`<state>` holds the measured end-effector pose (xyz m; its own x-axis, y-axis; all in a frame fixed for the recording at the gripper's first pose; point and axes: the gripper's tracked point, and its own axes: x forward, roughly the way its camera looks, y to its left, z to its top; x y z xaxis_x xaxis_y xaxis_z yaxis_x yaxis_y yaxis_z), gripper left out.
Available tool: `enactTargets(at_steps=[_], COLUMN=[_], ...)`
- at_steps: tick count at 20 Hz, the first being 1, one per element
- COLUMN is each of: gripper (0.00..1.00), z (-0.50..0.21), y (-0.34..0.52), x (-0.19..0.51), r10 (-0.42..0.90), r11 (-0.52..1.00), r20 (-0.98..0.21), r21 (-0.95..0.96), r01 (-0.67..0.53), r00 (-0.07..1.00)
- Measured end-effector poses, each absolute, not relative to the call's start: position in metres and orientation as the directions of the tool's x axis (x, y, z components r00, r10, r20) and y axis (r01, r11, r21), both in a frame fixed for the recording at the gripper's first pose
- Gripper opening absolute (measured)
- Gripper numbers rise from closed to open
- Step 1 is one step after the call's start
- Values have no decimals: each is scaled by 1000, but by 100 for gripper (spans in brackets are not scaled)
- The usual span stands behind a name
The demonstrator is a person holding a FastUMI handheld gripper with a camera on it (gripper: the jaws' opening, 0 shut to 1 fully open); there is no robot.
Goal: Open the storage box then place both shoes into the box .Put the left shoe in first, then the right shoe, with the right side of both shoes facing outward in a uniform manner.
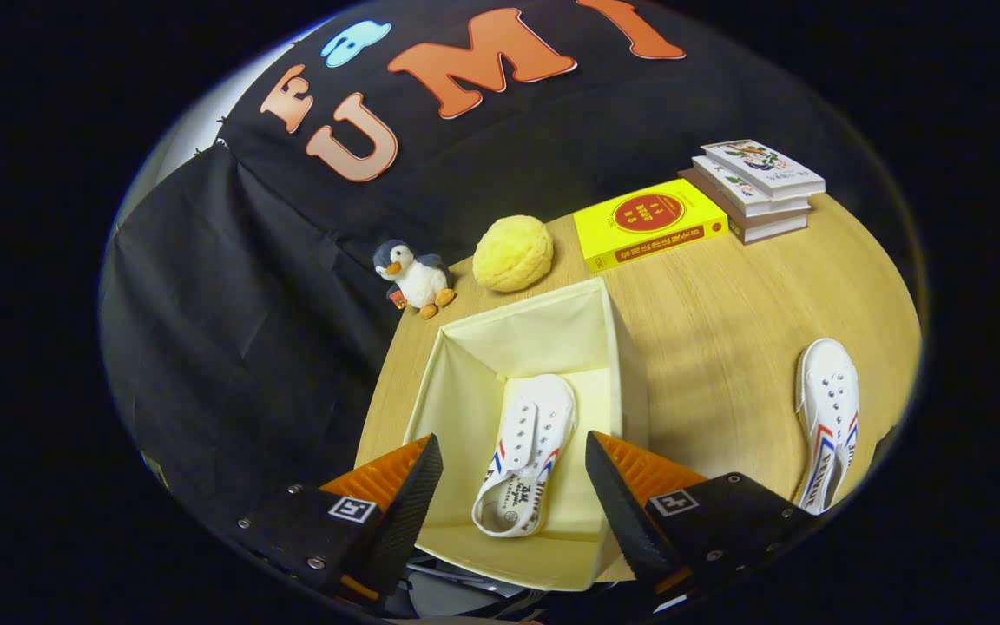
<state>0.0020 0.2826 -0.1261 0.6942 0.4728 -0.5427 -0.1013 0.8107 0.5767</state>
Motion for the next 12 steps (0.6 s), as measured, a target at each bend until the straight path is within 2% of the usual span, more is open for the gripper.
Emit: enactTargets(at_steps=[6,12], gripper=[98,98], z=[-146,-193], y=[193,108], x=[-4,-16], r10=[393,298], r11=[846,884], r20=[-581,-670], r21=[532,462], r01=[-33,68], r00=[713,680])
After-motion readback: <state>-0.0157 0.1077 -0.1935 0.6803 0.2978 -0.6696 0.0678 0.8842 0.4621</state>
